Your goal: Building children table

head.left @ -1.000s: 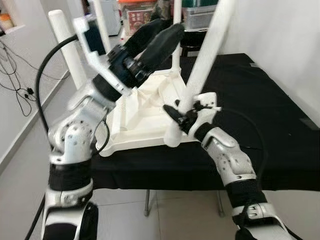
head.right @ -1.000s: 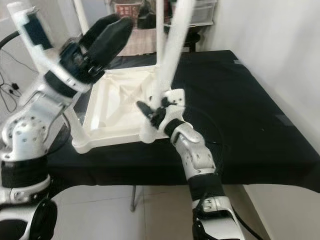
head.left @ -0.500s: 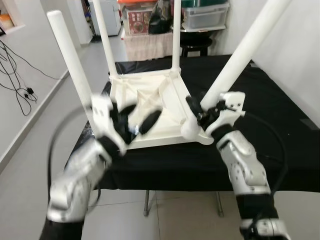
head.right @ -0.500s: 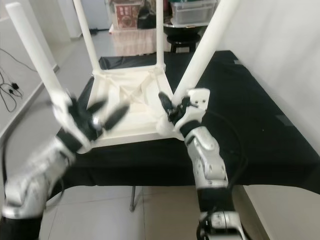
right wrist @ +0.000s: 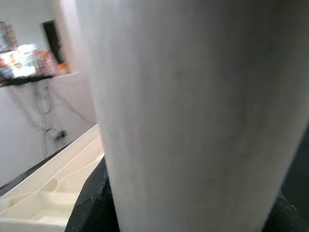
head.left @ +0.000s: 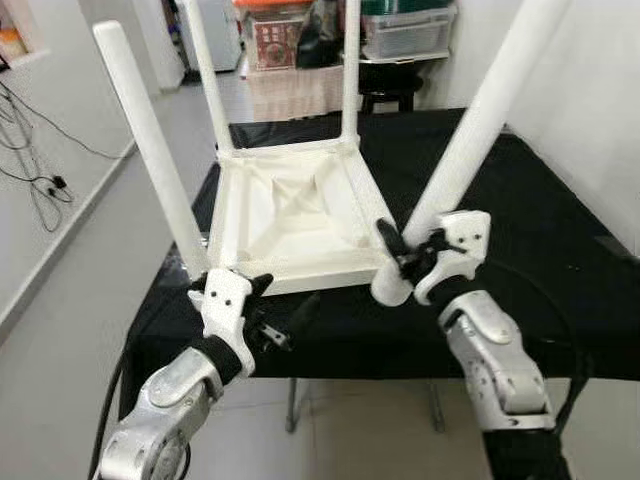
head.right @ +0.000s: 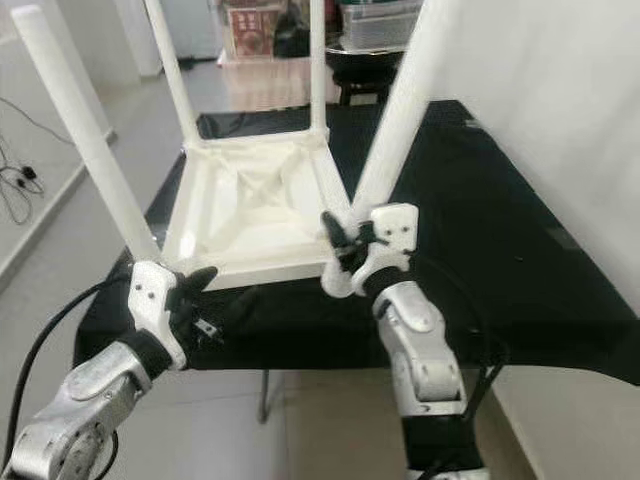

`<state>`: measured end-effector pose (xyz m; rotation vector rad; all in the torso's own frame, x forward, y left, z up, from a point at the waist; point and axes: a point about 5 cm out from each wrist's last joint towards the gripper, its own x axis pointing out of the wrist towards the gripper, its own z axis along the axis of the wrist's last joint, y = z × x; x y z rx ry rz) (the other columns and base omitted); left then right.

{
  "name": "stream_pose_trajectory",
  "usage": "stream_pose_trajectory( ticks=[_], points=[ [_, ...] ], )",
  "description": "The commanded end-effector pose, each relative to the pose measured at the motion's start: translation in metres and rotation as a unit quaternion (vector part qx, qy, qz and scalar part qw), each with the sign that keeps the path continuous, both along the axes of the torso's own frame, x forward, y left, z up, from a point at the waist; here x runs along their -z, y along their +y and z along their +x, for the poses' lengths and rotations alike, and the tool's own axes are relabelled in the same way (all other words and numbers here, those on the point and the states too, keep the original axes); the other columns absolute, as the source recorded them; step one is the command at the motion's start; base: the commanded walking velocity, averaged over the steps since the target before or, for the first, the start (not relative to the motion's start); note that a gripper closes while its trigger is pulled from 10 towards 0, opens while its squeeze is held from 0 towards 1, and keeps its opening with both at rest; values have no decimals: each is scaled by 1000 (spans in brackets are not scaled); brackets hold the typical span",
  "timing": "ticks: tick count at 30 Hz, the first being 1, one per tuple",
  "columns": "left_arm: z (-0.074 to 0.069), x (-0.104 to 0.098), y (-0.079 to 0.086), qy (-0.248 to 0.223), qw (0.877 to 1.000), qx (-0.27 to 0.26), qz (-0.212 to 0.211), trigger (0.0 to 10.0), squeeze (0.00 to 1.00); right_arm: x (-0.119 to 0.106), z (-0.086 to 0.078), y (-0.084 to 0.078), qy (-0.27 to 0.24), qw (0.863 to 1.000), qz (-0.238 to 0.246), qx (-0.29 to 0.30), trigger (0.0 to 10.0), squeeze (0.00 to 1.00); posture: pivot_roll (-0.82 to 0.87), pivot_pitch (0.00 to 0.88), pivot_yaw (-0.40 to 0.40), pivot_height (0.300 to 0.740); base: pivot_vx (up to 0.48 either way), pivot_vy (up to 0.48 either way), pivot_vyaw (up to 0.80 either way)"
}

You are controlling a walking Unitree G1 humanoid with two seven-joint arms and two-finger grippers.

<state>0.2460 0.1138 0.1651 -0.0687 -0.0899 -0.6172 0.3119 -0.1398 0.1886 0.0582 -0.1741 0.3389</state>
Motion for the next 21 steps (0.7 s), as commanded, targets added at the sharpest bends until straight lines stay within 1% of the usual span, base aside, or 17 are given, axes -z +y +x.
stream_pose_trajectory(
  ticks=[1,2,5,8,9,11,12,13,14,20,21],
  points=[
    [0,1,1,-7,1000,-12,10,10000,0,-7,-2,5,-17,1000,-2,-3,10000,0,-74,0,58,740,341,0,0],
    [0,1,1,-7,1000,-12,10,10000,0,-7,-2,5,-17,1000,-2,-3,10000,0,-74,0,58,740,341,0,0],
    [1,2,1,-12,1000,-16,15,10000,0,-7,-1,9,-14,1000,1,-8,10000,0,-74,0,55,740,370,0,-650],
    [1,2,1,-14,1000,-19,17,10000,0,-8,0,11,-15,1000,-2,-11,10000,0,-71,0,55,740,371,0,0],
    [1,2,1,-15,1000,-20,16,10000,0,-10,0,13,-21,1000,-3,-18,10000,0,-71,0,56,740,375,0,0],
    [0,2,1,-17,1000,-21,16,10000,0,-13,-4,18,-22,998,9,-63,10000,0,-70,0,58,740,371,0,0],
    [0,2,1,-18,999,-22,16,10000,0,-14,-5,19,-27,997,-4,-68,10000,0,-69,0,58,740,375,0,794],
    [0,2,1,-18,999,-22,16,10000,0,-14,-5,19,-27,997,-4,-68,10000,0,-69,0,58,740,375,0,794],
    [0,2,1,-20,999,-23,18,10000,0,-14,-5,20,-33,997,-12,-66,10000,0,-66,0,57,740,371,0,0],
    [0,2,1,-21,999,-26,20,10000,0,-14,-5,19,-31,997,-6,-70,10000,0,-66,0,58,740,368,0,0],
    [0,2,1,-24,999,-28,23,10000,0,-15,-5,19,-30,996,-7,-78,10000,0,-64,0,57,740,349,0,800]
  ],
)
